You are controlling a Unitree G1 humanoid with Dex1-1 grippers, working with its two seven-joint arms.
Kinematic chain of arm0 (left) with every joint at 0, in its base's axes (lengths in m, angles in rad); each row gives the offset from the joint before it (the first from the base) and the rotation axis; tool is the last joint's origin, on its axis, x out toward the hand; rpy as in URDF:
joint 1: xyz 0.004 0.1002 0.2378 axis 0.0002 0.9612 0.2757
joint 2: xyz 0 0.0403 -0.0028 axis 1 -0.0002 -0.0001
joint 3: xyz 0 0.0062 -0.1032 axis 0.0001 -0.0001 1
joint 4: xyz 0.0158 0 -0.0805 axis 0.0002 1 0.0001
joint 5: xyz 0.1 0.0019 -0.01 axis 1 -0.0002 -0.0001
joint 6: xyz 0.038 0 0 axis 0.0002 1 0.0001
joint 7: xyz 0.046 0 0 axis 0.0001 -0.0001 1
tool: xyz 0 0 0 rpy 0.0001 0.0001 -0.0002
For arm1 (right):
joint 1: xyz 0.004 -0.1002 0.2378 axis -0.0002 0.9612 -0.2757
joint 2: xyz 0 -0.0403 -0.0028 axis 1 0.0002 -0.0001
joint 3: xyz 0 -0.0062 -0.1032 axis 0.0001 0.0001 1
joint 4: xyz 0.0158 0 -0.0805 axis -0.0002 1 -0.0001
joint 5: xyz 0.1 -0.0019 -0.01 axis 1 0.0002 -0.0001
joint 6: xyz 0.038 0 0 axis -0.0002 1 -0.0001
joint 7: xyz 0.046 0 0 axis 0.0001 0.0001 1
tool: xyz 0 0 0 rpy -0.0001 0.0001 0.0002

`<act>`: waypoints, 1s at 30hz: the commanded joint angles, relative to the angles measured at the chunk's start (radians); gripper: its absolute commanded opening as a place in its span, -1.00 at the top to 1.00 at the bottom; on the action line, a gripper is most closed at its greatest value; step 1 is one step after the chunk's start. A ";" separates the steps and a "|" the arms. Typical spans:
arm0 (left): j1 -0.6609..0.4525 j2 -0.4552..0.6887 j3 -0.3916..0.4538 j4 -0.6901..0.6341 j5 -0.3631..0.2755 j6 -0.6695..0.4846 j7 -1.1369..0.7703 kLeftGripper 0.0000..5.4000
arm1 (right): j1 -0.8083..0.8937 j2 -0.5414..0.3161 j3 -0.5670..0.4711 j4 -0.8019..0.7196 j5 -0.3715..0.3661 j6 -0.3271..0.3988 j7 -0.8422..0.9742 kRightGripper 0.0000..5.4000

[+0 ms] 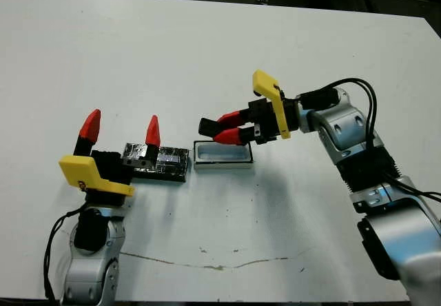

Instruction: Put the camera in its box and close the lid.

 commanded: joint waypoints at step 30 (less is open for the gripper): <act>0.014 -0.003 -0.002 -0.004 -0.006 0.022 0.004 -1.00 | 0.051 0.026 0.039 0.089 -0.023 -0.096 0.016 0.39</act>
